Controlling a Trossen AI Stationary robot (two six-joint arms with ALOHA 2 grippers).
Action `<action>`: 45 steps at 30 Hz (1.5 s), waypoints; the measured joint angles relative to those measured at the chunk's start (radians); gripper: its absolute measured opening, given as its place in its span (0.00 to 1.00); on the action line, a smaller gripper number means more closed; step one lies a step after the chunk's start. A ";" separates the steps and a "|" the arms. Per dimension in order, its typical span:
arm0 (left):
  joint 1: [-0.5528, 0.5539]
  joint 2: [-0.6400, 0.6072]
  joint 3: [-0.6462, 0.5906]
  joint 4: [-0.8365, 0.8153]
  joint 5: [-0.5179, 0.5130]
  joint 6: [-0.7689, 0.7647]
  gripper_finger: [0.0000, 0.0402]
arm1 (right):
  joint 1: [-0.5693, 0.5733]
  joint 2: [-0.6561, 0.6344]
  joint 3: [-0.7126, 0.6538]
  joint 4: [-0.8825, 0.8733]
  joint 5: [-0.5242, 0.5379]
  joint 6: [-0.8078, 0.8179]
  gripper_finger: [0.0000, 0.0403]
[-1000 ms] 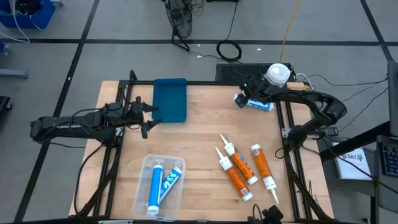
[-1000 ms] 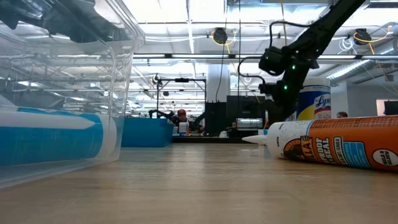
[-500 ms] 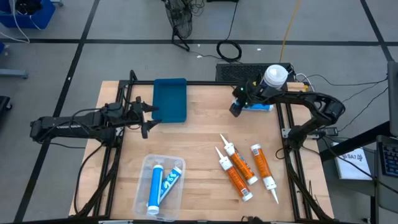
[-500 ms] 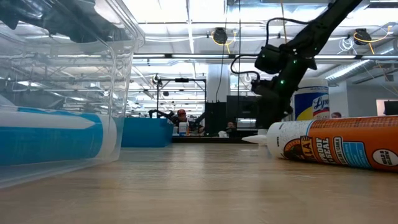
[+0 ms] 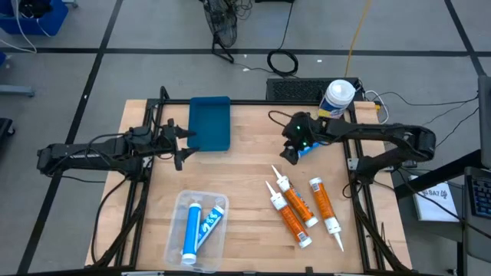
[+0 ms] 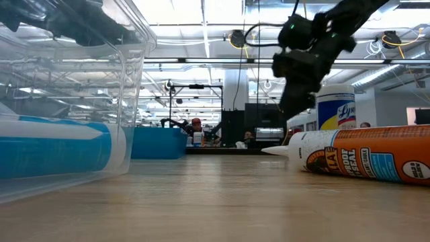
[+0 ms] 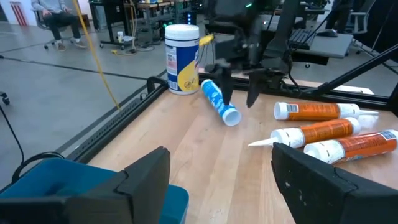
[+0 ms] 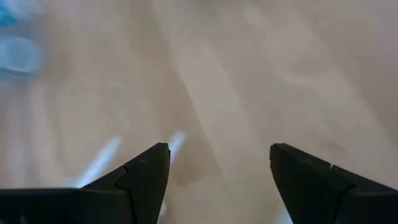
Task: Pick & place silicon tubes, Sealant and Lysol wipes
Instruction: Put the blue sealant into the transparent bin
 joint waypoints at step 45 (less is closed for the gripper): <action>0.000 0.000 0.000 0.000 0.000 0.000 0.71 | 0.043 -0.101 -0.092 -0.840 0.289 0.671 0.40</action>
